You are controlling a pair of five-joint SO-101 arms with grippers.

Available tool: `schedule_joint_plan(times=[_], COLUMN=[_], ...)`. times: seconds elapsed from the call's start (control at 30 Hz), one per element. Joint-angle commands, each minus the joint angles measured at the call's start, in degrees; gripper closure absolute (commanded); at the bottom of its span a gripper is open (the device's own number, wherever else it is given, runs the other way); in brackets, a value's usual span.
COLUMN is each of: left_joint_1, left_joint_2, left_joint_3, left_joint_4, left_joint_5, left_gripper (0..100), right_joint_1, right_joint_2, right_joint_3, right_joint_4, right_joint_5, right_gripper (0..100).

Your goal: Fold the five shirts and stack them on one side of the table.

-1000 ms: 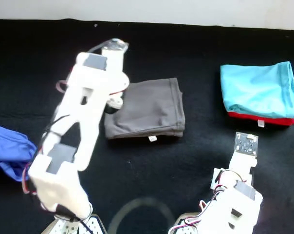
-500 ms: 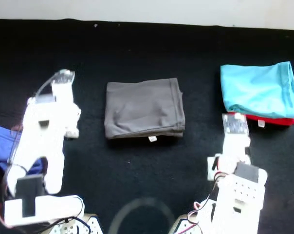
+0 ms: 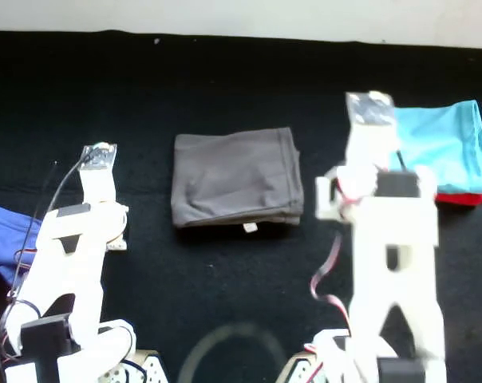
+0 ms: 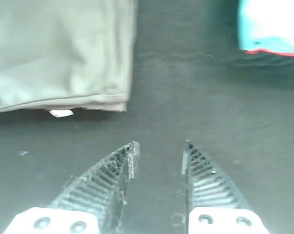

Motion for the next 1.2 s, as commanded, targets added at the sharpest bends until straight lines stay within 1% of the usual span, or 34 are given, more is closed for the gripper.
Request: schedule_joint_plan(times=[0.0, 0.1, 0.17, 0.23, 0.43, 0.53, 0.67, 0.73, 0.93, 1.1, 1.13, 1.17], left_joint_1=[-0.48, 0.48, 0.57, 0.57, 0.57, 0.57, 0.57, 0.57, 0.57, 0.57, 0.57, 0.57], left_joint_2=[0.13, 0.22, 0.22, 0.22, 0.31, 0.31, 0.31, 0.31, 0.31, 0.31, 0.31, 0.31], left_joint_3=[0.13, 0.13, 0.13, 0.13, 0.13, 0.13, 0.13, 0.13, 0.13, 0.13, 0.13, 0.13], left_joint_4=[-1.14, -1.14, -1.14, -1.14, -1.23, -1.23, -1.32, -1.32, -1.32, -1.32, -1.41, -1.41], left_joint_5=[-0.53, -0.53, -0.53, -0.53, -0.53, -0.53, -0.53, 0.79, 1.76, 1.76, 1.76, 1.76], left_gripper=[99, 99, 99, 99, 99, 99, 99, 99, 99, 99, 99, 99], right_joint_1=[-5.93, -7.78, -8.4, -8.57, -8.84, -10.42, -11.65, -11.65, -11.3, -11.21, -11.3, -11.3], right_joint_2=[12.97, 23.69, 30.02, 35.74, 49.1, 53.85, 60.88, 65.01, 78.81, 85.67, 86.37, 86.81], right_joint_3=[-13.23, -20.26, -25.54, -31.25, -47.87, -55.34, -62.73, -66.15, -73.89, -76.53, -76.88, -77.14], right_joint_4=[3.91, 4.88, 5.93, 7.08, 7.69, 7.6, 7.16, 6.99, 6.02, 7.16, 8.22, 9.63], right_joint_5=[-8.0, -13.1, -14.68, -15.12, -15.3, -15.3, -15.3, -15.3, -15.3, -15.3, -15.3, -15.3], right_gripper=[82.0, 71.3, 63.6, 60.2, 60.2, 60.2, 60.2, 60.2, 60.2, 60.3, 61.2, 64.3])
